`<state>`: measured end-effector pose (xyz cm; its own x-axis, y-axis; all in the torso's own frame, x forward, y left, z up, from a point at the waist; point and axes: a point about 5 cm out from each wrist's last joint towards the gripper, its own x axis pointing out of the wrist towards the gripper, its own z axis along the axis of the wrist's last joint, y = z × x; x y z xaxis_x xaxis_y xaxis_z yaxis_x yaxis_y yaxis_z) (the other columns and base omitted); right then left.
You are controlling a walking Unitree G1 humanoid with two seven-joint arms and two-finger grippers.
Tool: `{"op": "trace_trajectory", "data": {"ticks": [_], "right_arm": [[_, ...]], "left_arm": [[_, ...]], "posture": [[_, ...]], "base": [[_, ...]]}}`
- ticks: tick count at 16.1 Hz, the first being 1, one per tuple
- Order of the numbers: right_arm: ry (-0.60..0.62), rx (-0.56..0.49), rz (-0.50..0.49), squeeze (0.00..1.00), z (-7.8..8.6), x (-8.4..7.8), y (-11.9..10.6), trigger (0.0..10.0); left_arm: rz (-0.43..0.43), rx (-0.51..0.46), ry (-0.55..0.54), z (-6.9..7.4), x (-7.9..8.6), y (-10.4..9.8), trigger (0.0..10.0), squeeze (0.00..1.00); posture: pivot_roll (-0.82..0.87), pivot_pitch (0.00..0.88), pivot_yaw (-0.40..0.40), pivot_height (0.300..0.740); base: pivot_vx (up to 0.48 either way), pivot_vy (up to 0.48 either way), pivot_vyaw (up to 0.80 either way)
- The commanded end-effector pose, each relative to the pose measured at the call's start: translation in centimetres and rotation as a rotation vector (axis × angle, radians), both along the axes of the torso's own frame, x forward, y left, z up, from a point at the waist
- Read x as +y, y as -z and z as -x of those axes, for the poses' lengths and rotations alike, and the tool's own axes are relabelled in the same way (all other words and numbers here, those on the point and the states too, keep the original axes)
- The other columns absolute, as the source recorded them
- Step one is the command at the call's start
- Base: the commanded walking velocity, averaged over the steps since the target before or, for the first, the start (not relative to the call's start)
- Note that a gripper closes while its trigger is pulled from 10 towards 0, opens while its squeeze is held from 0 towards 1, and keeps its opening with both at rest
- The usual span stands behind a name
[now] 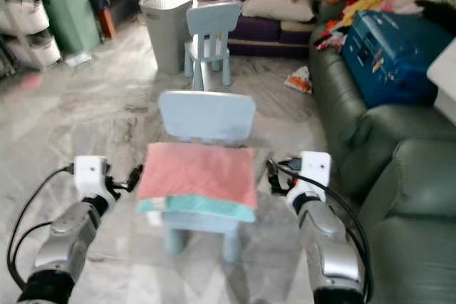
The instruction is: Move the pillow to the sofa
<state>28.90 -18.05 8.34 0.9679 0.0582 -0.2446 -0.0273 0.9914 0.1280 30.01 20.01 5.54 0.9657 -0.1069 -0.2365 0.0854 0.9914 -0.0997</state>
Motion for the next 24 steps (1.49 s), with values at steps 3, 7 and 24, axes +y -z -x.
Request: {"op": "trace_trajectory", "data": {"ticks": [3,7,24], "right_arm": [[0.015,-0.034,0.005,0.0,-0.1,-0.5,-0.8,10.0],[0.019,-0.036,0.014,0.0,-0.2,-0.6,-0.8,10.0],[-0.005,-0.122,0.123,0.0,-0.1,-0.5,-1.6,10.0]], "left_arm": [[-0.005,-0.001,0.014,-0.4,-0.4,-0.3,10.0,0.0],[-0.018,-0.031,0.038,-0.6,-0.5,-0.7,10.0,0.0],[0.127,-0.084,0.049,-1.0,-0.9,-1.8,10.0,0.0]], "posture": [[-0.12,0.0,0.027,0.72],[-0.12,0.0,0.032,0.72],[-0.13,0.0,0.027,0.72]], "base": [[0.0,0.48,0.0],[0.0,0.0,0.0],[0.189,0.0,0.0]]}}
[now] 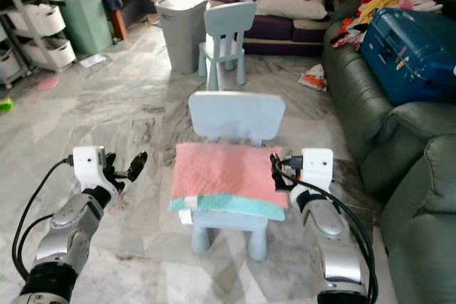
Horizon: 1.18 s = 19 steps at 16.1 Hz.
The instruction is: Move the pillow to the sofa
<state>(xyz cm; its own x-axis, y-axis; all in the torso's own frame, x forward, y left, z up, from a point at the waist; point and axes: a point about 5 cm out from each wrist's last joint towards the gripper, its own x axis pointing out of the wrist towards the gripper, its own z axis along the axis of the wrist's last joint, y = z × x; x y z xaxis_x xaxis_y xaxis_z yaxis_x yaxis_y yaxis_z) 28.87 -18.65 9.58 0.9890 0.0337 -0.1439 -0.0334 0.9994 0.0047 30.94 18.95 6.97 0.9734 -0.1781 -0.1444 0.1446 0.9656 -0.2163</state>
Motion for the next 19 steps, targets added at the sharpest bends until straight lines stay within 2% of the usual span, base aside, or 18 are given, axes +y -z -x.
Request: {"op": "trace_trajectory", "data": {"ticks": [1,6,7,10,15,16,18,19], "right_arm": [[-0.006,-0.018,0.021,0.0,-0.1,0.1,-0.4,10.0],[-0.004,-0.042,0.085,0.0,-0.2,0.1,-0.5,10.0],[-0.028,-0.035,0.051,0.0,-0.2,0.4,-0.4,10.0],[-0.028,-0.034,0.064,0.0,-0.1,0.5,-0.3,10.0],[-0.039,-0.017,0.062,0.0,-0.2,0.4,-0.1,10.0],[-0.026,0.008,0.061,0.0,-0.2,0.3,0.2,10.0],[-0.014,-0.003,0.087,0.0,-0.3,-0.1,0.3,10.0],[-0.005,-0.007,0.041,0.0,-0.3,-0.4,0.4,10.0]], "left_arm": [[0.014,-0.009,0.01,0.0,-0.1,-0.3,10.0,0.0],[0.017,-0.003,0.013,-0.1,-0.1,-0.3,10.0,0.0],[0.017,-0.002,0.014,0.0,-0.1,-0.3,10.0,0.0],[0.009,0.009,0.014,0.1,-0.2,-0.1,10.0,0.0],[-0.027,0.01,-0.009,0.3,0.3,0.0,10.0,0.0],[-0.073,0.022,-0.045,0.3,0.7,0.3,10.0,0.0],[-0.096,0.036,-0.09,0.3,1.2,0.6,10.0,0.0],[-0.117,0.033,-0.087,0.4,1.3,0.7,10.0,0.0]], "posture": [[-0.13,0.0,0.025,0.72],[-0.13,0.0,0.028,0.72],[-0.13,0.0,0.027,0.72],[-0.13,0.0,0.027,0.72],[-0.12,0.0,0.026,0.72],[-0.12,0.0,0.025,0.72],[-0.11,0.0,0.025,0.72],[-0.11,0.0,0.024,0.72]], "base": [[0.454,0.0,0.0],[0.451,0.0,0.0],[0.446,0.0,0.0],[0.414,0.0,0.0],[0.0,0.0,0.0],[0.0,0.0,0.0],[0.0,0.0,0.0],[0.0,0.0,0.0]]}}
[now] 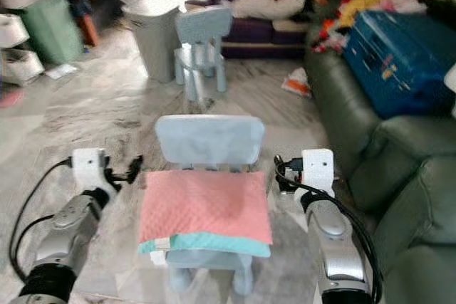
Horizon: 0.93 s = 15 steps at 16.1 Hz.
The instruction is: Move the pillow to the sofa
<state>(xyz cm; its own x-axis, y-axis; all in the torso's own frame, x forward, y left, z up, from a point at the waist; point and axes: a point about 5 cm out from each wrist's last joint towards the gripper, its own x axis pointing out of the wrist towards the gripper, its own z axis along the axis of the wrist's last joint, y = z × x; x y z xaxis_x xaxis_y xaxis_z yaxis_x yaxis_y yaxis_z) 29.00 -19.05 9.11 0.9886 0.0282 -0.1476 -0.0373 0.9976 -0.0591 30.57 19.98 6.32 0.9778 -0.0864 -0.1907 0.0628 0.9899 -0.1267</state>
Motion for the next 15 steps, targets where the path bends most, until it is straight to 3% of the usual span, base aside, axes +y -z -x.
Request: {"op": "trace_trajectory", "data": {"ticks": [1,4,5,9,13,15], "right_arm": [[0.024,-0.019,0.0,0.0,-0.3,-0.4,-0.2,10.0],[0.003,0.019,-0.012,0.0,-0.1,-0.7,0.2,10.0],[-0.011,0.02,0.003,0.0,0.1,-0.5,0.5,10.0],[-0.008,0.034,-0.01,0.0,0.7,-0.3,1.2,10.0],[-0.033,0.036,0.007,0.0,1.1,0.2,1.4,10.0],[-0.032,0.052,0.014,0.0,1.2,0.1,1.9,10.0]], "left_arm": [[-0.034,0.011,-0.014,0.3,0.5,0.5,10.0,0.0],[-0.053,0.051,-0.007,1.2,1.0,1.7,10.0,0.0],[0.025,0.097,0.006,2.0,1.1,2.9,10.0,0.0],[0.007,0.134,-0.018,3.3,2.0,4.1,10.0,0.0],[0.001,0.128,-0.008,3.2,1.7,4.0,10.0,0.0],[-0.014,0.16,0.006,3.5,1.6,4.9,10.0,0.0]], "posture": [[-0.11,0.0,0.025,0.72],[-0.11,0.0,0.024,0.72],[-0.11,0.0,0.022,0.72],[-0.1,0.0,0.021,0.72],[-0.1,0.0,0.023,0.72],[-0.1,0.0,0.022,0.72]], "base": [[0.0,0.0,0.0],[0.0,0.0,0.0],[0.0,0.0,0.0],[0.0,0.0,0.0],[0.0,0.0,0.0],[0.0,0.0,0.0]]}}
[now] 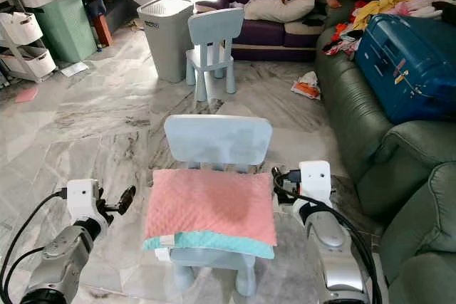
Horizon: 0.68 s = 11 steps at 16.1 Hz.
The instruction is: Move the pillow to the sofa
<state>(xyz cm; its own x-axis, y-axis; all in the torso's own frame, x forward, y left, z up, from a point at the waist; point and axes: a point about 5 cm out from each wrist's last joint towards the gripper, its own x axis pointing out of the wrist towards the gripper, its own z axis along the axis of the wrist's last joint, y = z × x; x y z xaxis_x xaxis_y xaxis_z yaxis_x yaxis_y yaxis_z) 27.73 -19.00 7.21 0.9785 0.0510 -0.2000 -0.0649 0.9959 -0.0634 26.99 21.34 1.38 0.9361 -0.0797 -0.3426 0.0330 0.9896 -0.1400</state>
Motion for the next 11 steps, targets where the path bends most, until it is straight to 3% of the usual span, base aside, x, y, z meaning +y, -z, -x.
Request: {"op": "trace_trajectory", "data": {"ticks": [1,3,7,11], "right_arm": [[0.006,0.016,-0.015,0.0,0.2,-0.1,0.5,10.0],[0.046,0.05,-0.038,0.0,0.8,-0.8,1.2,10.0],[0.012,0.041,-0.002,0.0,0.8,-0.7,1.0,10.0],[0.01,0.026,0.0,0.0,1.2,-1.0,0.7,10.0]], "left_arm": [[-0.023,0.029,0.016,0.4,0.2,0.7,10.0,0.0],[-0.016,0.052,0.014,1.0,0.2,1.3,10.0,0.0],[0.009,0.025,-0.007,0.9,0.2,0.9,10.0,0.0],[0.013,-0.013,0.025,1.3,-1.1,0.5,10.0,0.0]], "posture": [[-0.11,0.0,0.024,0.72],[-0.1,0.0,0.019,0.72],[-0.1,0.0,0.001,0.72],[-0.09,0.0,-0.015,0.72]], "base": [[0.0,0.0,0.0],[0.0,0.0,0.0],[0.0,0.0,0.0],[0.0,0.0,0.0]]}}
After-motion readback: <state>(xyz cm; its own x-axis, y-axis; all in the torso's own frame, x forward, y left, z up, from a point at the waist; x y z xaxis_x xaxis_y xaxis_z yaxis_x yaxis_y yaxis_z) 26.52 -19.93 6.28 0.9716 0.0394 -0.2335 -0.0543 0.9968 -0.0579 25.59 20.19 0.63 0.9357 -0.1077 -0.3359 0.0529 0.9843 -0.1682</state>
